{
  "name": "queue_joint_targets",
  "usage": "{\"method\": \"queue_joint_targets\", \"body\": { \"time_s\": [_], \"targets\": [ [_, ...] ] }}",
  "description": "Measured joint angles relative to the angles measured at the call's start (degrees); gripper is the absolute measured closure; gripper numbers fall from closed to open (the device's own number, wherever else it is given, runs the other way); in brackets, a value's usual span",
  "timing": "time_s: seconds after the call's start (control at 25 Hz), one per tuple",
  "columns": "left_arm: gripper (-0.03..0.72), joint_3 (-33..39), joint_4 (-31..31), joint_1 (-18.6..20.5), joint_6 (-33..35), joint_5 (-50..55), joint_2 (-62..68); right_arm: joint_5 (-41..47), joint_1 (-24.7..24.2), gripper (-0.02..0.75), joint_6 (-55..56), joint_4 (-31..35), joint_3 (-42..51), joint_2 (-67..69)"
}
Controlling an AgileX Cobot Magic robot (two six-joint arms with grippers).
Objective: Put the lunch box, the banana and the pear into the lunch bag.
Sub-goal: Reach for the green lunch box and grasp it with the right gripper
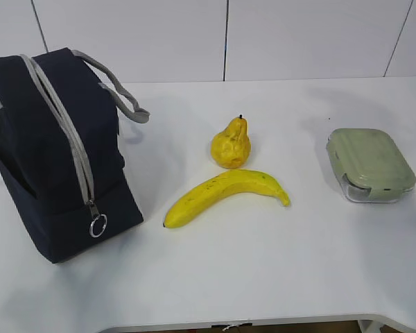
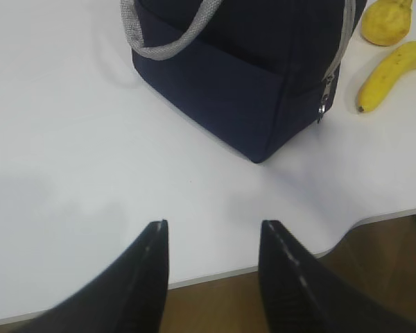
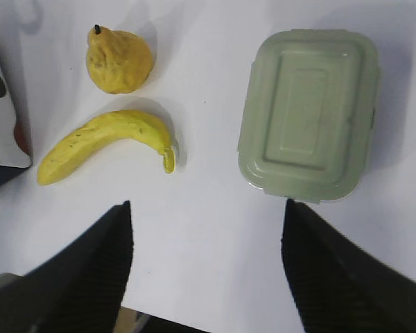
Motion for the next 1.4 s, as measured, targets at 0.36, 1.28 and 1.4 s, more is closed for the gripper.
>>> {"method": "queue_joint_targets", "body": {
  "time_s": [0.36,1.28,1.4],
  "targets": [
    [0.383,0.00,0.00,0.00,0.00,0.00,0.00,2.18,-16.14,0.190,-15.34,23.25,-0.13,11.97],
    [0.383,0.00,0.00,0.00,0.00,0.00,0.00,0.30,-18.74,0.191,-30.04,35.89,-0.26,38.33],
    [0.383,0.00,0.00,0.00,0.00,0.00,0.00,0.17,-18.74,0.191,-32.58,37.16,-0.26,39.76]
  ]
}}
